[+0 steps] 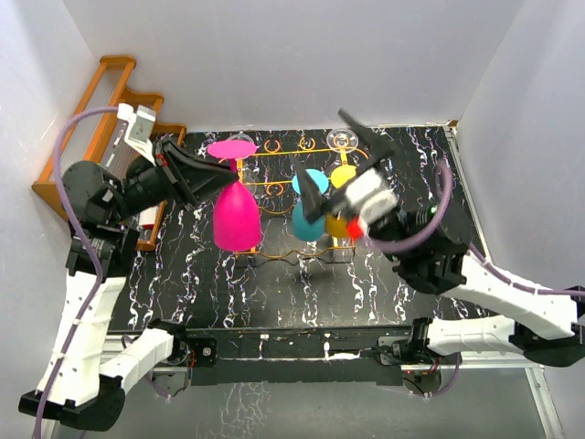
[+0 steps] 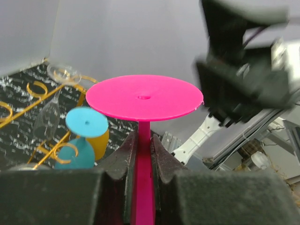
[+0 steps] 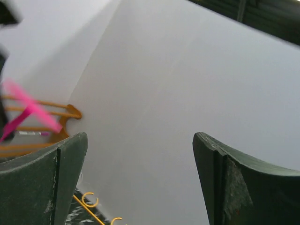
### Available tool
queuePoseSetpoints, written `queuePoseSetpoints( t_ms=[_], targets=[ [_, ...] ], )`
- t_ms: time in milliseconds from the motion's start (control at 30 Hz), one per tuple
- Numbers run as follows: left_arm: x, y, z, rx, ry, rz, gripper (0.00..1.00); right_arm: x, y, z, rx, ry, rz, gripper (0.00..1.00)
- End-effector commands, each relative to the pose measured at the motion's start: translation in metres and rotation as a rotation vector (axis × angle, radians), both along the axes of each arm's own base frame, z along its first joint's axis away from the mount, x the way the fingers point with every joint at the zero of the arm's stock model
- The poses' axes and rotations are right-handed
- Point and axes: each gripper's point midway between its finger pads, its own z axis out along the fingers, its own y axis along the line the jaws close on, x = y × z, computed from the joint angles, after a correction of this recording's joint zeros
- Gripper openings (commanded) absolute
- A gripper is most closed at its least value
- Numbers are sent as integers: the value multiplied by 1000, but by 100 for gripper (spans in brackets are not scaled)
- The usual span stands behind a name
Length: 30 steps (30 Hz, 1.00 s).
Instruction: Place the wine glass upside down on the wine glass rack
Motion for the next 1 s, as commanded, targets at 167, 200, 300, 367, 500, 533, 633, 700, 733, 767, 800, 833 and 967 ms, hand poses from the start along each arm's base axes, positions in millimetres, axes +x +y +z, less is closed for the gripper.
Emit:
queuePoseSetpoints(
  t_ms=[167, 200, 300, 367, 500, 533, 633, 700, 733, 767, 800, 833, 967],
  targets=[
    [-4, -1, -53, -8, -117, 26, 0, 23, -31, 22, 402, 449, 47, 98],
    [-3, -2, -58, -2, -125, 27, 0, 24, -33, 22, 413, 457, 46, 98],
    [-3, -7, -73, 14, -161, 33, 0, 24, -38, 21, 432, 473, 44, 98],
    [0, -12, -83, 33, -172, 49, 0, 24, -41, 20, 440, 487, 40, 98],
    [1, -31, -98, 73, -205, 55, 0, 26, -48, 16, 459, 508, 11, 98],
    [0, -37, -101, 84, -212, 54, 0, 27, -50, 15, 461, 513, 5, 98],
    [6, -43, -109, 92, -211, 71, 0, 28, -53, 12, 463, 525, -12, 98],
    [13, -41, -113, 107, -228, 104, 0, 28, -56, 10, 461, 532, -21, 98],
    [16, -40, -115, 111, -231, 120, 0, 28, -57, 9, 463, 534, -21, 98],
    [18, -39, -119, 121, -232, 128, 0, 27, -59, 8, 466, 536, -19, 98],
    [19, -40, -122, 131, -235, 129, 0, 26, -61, 9, 474, 537, -10, 98],
    [20, -40, -126, 140, -234, 128, 0, 24, -63, 10, 479, 536, 4, 98],
    [30, -41, -141, 183, -222, 152, 0, 17, -69, 15, 498, 531, 38, 98]
  ],
)
